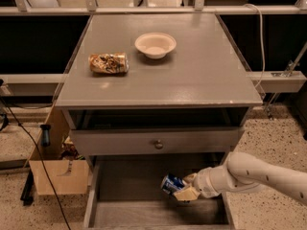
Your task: Place pepsi can into middle drawer
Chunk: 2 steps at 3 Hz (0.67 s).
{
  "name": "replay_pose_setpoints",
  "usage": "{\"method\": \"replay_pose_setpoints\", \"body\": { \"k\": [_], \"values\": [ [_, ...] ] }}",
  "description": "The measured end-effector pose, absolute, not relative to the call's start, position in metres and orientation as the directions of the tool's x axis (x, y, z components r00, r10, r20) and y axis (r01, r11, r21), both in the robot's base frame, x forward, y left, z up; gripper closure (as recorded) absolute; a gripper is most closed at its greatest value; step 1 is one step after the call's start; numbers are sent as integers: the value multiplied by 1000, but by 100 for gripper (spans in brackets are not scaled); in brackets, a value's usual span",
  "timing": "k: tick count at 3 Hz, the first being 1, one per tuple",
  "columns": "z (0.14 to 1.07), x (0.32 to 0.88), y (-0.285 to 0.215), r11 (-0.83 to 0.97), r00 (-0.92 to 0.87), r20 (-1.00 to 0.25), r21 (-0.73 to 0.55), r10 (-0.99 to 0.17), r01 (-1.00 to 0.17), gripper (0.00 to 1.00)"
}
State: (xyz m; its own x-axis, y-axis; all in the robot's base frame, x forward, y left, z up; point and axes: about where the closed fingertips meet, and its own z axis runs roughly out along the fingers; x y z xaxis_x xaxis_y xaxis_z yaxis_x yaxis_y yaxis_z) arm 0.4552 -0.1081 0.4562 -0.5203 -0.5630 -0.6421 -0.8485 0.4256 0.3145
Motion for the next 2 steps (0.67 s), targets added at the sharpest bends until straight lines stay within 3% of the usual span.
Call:
{"method": "replay_pose_setpoints", "body": {
  "k": [1,2],
  "values": [
    [441,471,-112,385,-446,-687,254,-574,-887,100],
    [422,478,-115,410,-482,-663,278,-573,-869,100]
  ]
}}
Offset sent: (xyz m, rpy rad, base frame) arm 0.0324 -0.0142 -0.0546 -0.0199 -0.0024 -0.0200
